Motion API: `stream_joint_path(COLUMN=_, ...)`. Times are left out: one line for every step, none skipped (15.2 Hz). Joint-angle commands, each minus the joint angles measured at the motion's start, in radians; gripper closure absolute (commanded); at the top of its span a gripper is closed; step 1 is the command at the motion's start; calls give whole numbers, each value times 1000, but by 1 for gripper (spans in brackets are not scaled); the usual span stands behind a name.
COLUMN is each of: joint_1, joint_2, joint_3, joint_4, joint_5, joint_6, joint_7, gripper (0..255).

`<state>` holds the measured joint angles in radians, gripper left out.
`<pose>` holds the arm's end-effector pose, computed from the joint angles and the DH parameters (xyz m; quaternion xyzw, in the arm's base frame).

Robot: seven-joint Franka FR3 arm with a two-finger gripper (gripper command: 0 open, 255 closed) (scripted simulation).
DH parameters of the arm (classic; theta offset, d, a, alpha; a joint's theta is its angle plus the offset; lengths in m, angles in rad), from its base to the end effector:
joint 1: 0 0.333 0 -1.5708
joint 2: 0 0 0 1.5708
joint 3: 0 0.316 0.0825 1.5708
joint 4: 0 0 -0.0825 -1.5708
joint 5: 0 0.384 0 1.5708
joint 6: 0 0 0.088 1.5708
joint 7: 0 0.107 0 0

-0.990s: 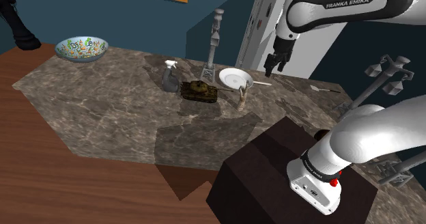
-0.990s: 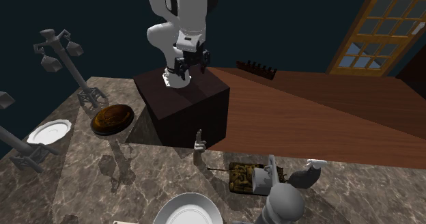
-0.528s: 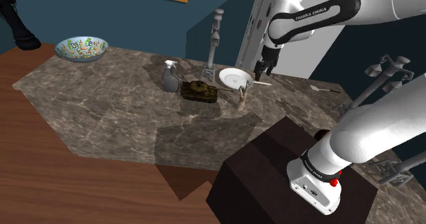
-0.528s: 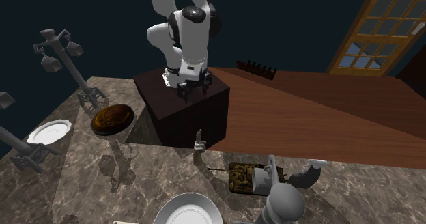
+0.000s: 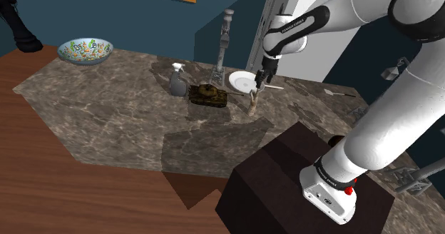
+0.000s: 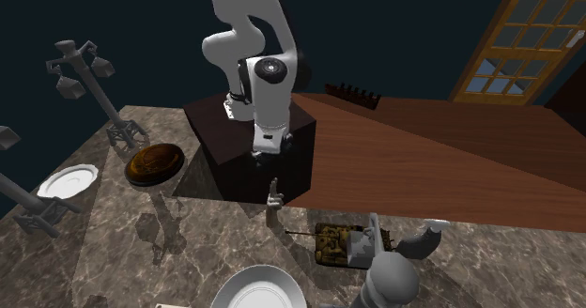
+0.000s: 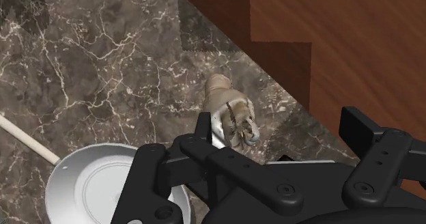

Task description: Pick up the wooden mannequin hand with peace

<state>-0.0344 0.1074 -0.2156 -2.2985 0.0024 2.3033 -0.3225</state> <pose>0.4955 -0.1267 0.2948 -0.9981 -0.0354 0.0510 0.0039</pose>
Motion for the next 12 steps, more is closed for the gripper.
stream_joint_path(joint_1=-12, joint_2=93, joint_3=0, joint_4=52, joint_5=31, joint_6=40, joint_7=-44, gripper=0)
stream_joint_path(joint_1=-18, joint_2=133, joint_3=4, joint_4=79, joint_5=45, joint_6=54, joint_7=-61, gripper=0)
stream_joint_path(joint_1=-25, joint_2=174, joint_3=8, joint_4=108, joint_5=59, joint_6=66, joint_7=-78, gripper=0)
stream_joint_path(joint_1=-32, joint_2=214, joint_3=13, joint_4=137, joint_5=71, joint_6=76, joint_7=-94, gripper=0)
stream_joint_path(joint_1=-40, joint_2=254, joint_3=18, joint_4=168, joint_5=83, joint_6=86, joint_7=-109, gripper=0)
stream_joint_path(joint_1=-49, joint_2=294, joint_3=24, joint_4=200, joint_5=94, joint_6=93, joint_7=-124, gripper=0)
stream_joint_path(joint_1=-54, joint_2=318, joint_3=28, joint_4=220, joint_5=100, joint_6=97, joint_7=-132, gripper=0)
stream_joint_path(joint_1=-56, joint_2=329, joint_3=31, joint_4=220, joint_5=103, joint_6=108, joint_7=-133, gripper=0)
stream_joint_path(joint_1=-57, joint_2=340, joint_3=33, joint_4=221, joint_5=106, joint_6=118, joint_7=-135, gripper=0)
stream_joint_path(joint_1=-58, joint_2=351, joint_3=34, joint_4=222, joint_5=109, joint_6=128, joint_7=-137, gripper=0)
stream_joint_path(joint_1=-60, joint_2=362, joint_3=36, joint_4=223, joint_5=112, joint_6=138, joint_7=-139, gripper=0)
stream_joint_path(joint_1=-61, joint_2=373, joint_3=38, joint_4=224, joint_5=115, joint_6=148, joint_7=-141, gripper=0)
